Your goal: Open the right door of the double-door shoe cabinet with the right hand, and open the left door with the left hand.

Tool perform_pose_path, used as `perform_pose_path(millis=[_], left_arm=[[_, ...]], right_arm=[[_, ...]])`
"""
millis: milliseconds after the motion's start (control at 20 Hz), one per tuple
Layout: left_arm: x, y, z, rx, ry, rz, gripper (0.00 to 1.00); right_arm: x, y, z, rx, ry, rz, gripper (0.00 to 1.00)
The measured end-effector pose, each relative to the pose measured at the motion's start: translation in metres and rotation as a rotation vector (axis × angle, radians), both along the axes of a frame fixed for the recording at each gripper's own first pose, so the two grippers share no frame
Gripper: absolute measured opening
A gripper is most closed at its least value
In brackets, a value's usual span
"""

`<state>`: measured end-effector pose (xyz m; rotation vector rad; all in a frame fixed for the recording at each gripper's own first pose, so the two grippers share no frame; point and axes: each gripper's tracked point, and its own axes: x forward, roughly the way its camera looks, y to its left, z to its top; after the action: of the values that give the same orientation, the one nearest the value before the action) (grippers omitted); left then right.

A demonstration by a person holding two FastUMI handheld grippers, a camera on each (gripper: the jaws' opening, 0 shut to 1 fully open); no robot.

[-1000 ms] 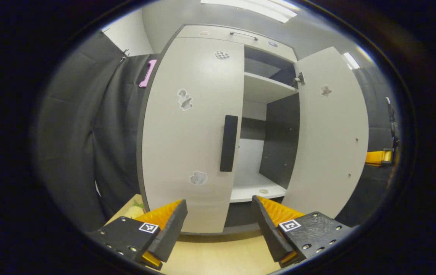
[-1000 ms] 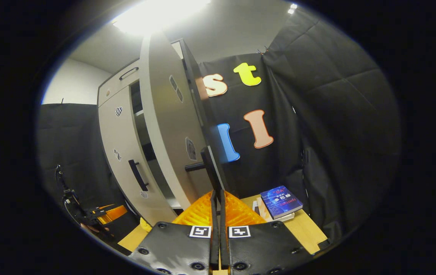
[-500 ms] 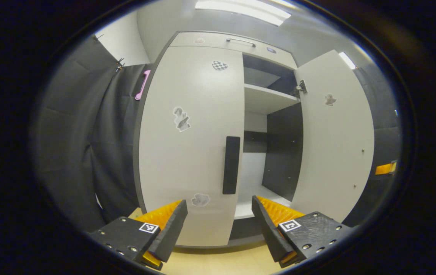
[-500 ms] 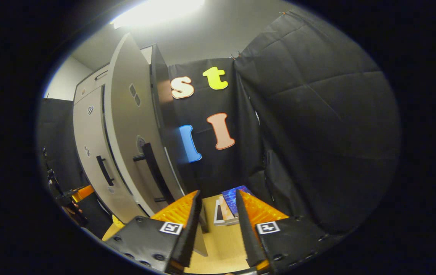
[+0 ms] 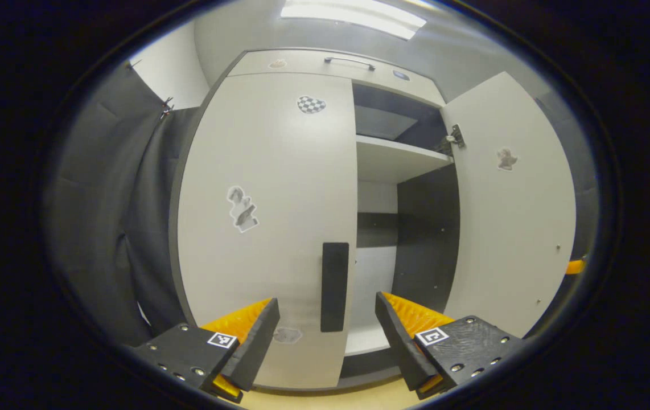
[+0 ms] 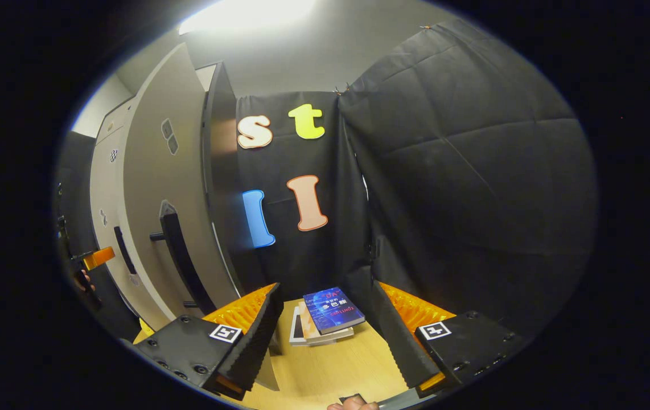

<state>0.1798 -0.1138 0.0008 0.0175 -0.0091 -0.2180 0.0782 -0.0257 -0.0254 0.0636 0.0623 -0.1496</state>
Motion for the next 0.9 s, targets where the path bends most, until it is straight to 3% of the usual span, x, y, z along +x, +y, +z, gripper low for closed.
perform_pose_path(millis=[500, 600, 700, 800, 900], left_arm=[[0.047, -0.013, 0.002, -0.009, 0.018, 0.092, 0.99], [0.055, -0.016, 0.000, -0.001, 0.021, 0.106, 0.72], [0.059, -0.020, -0.004, 0.009, 0.037, 0.117, 0.72], [0.062, -0.023, -0.005, 0.013, 0.044, 0.134, 0.53], [0.064, -0.026, -0.006, 0.012, 0.042, 0.138, 0.52]], right_arm=[[0.042, -0.019, 0.003, -0.012, 0.011, 0.063, 0.97], [0.050, -0.030, 0.004, -0.029, 0.011, 0.060, 0.97], [0.059, -0.034, 0.006, -0.028, 0.009, 0.071, 0.97], [0.066, -0.032, 0.003, -0.005, 0.015, 0.099, 0.97], [0.073, -0.034, 0.001, 0.001, 0.020, 0.117, 0.97]])
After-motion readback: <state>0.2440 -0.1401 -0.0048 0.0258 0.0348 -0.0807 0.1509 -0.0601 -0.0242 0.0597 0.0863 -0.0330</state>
